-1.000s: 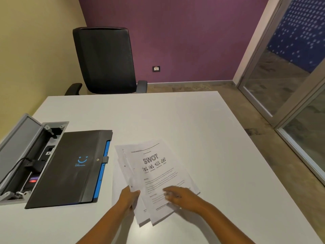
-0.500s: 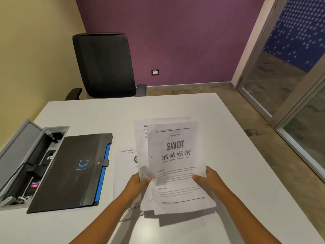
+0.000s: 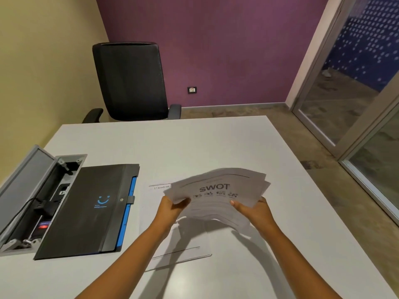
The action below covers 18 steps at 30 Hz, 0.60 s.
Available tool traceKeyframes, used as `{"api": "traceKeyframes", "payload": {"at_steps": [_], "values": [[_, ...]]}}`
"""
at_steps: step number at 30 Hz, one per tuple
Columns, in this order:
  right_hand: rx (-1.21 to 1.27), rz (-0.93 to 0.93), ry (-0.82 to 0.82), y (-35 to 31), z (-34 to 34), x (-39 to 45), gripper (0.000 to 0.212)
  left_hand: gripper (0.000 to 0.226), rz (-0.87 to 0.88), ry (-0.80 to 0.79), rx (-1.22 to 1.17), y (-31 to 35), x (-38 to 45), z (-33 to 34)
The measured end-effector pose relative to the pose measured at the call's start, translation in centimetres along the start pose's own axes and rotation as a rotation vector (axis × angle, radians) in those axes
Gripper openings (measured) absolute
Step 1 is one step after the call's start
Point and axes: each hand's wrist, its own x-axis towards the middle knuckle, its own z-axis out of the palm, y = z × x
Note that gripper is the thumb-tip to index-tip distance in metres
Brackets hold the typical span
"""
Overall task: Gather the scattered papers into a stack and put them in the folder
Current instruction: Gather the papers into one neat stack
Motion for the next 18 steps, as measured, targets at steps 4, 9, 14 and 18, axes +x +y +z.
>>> {"api": "traceKeyframes", "payload": {"at_steps": [4,9,14,18], "values": [[0.055,-0.029,-0.007,-0.2,0.7,0.0,0.025,0.028,0.034,0.020,-0.019,0.5,-0.2,0.7],[0.085,-0.023,-0.009,0.3,0.8,0.0,0.022,0.026,0.009,0.040,-0.082,-0.1,0.0,1.0],[-0.174,0.176,-0.124,3.0,1.2,0.4,0.044,0.037,-0.178,-0.077,0.070,-1.9,-0.5,1.1],[-0.429,0.333,-0.172,5.4,1.5,0.1,0.052,0.035,-0.193,-0.122,0.233,-3.4,-1.1,0.6]]}}
